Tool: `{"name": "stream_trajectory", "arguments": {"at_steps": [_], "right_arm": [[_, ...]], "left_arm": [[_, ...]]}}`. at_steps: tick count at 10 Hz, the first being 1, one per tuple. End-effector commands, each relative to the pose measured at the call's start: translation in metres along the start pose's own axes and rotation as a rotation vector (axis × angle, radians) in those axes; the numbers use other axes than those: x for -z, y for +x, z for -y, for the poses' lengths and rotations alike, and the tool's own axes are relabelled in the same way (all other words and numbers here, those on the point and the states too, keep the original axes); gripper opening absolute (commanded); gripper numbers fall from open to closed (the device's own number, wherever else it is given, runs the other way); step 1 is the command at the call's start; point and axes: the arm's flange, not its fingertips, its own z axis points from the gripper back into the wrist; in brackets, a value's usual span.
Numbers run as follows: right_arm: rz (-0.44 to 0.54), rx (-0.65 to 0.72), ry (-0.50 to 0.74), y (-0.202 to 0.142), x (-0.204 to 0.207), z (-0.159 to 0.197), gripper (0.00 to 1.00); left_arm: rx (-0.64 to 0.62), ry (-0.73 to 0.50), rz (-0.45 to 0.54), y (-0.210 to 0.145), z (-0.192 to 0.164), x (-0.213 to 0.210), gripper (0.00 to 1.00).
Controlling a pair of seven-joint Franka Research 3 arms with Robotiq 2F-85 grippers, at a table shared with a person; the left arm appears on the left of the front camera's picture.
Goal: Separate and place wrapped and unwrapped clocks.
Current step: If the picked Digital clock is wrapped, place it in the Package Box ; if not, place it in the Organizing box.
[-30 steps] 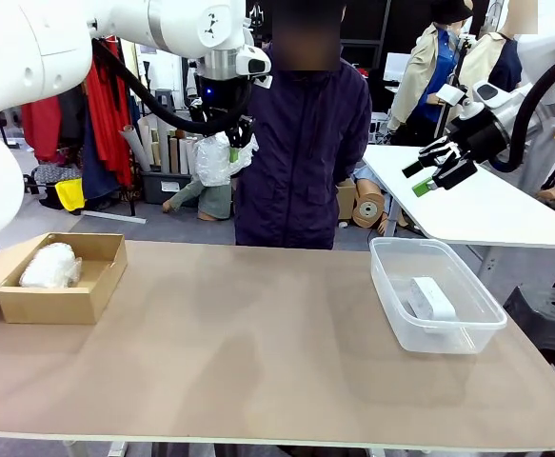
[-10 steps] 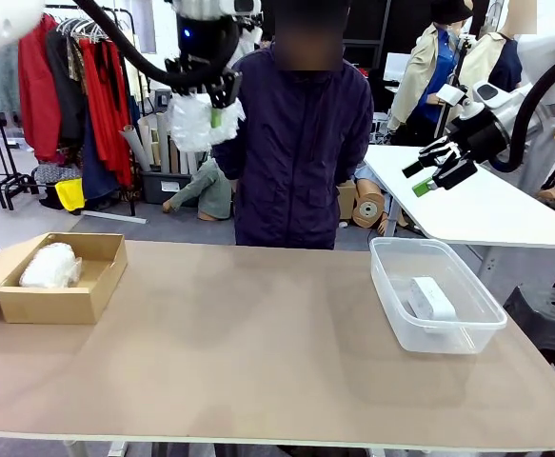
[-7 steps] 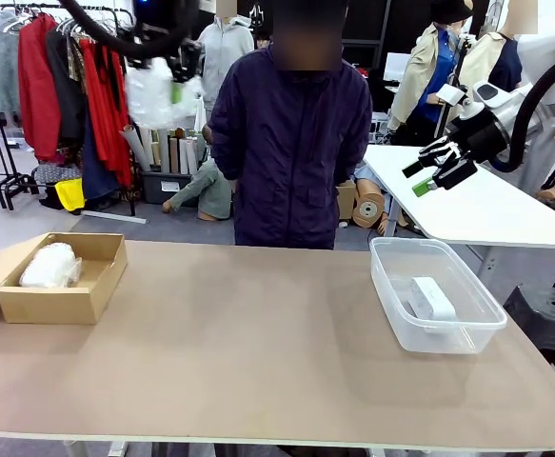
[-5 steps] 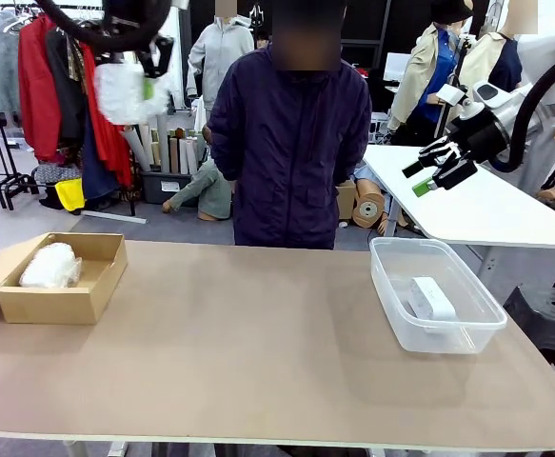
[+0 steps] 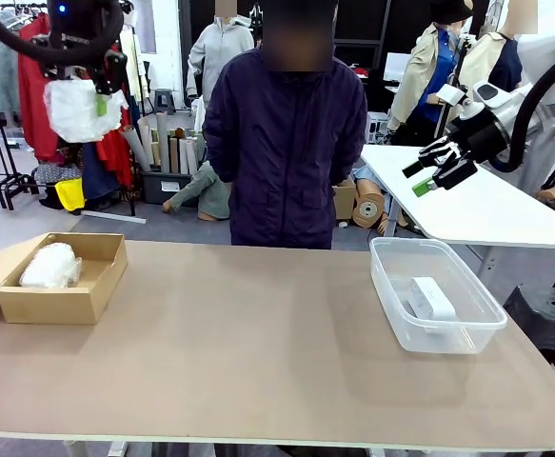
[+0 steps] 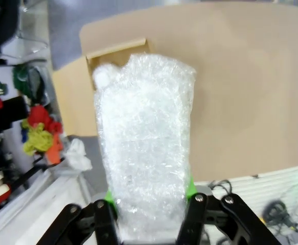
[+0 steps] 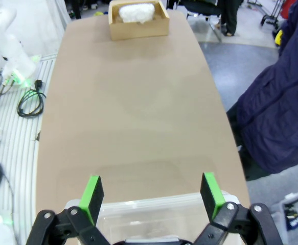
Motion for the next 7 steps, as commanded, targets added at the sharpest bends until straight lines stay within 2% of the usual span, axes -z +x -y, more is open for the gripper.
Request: {"name": "stream_trajectory", "arguments": {"at_steps": [1, 4, 5, 7], "right_arm": [[-0.001, -0.005, 0.001, 0.001, 0.0, -0.001, 1.0], [-0.001, -0.005, 0.001, 0.001, 0.0, -0.001, 1.0], [-0.001, -0.005, 0.001, 0.001, 0.0, -0.001, 1.0], [-0.001, -0.005, 0.001, 0.001, 0.0, -0.001, 1.0]], "left_arm": [[0.013, -0.06, 0.093, -0.043, -0.018, 0.039, 0.0], [-0.01, -0.066, 0.173, -0.047, -0.025, 0.053, 0.0], [-0.02, -0.046, 0.102, -0.027, -0.023, 0.039, 0.0], [-0.02, -0.046, 0.102, -0.027, -0.023, 0.039, 0.0]]}}
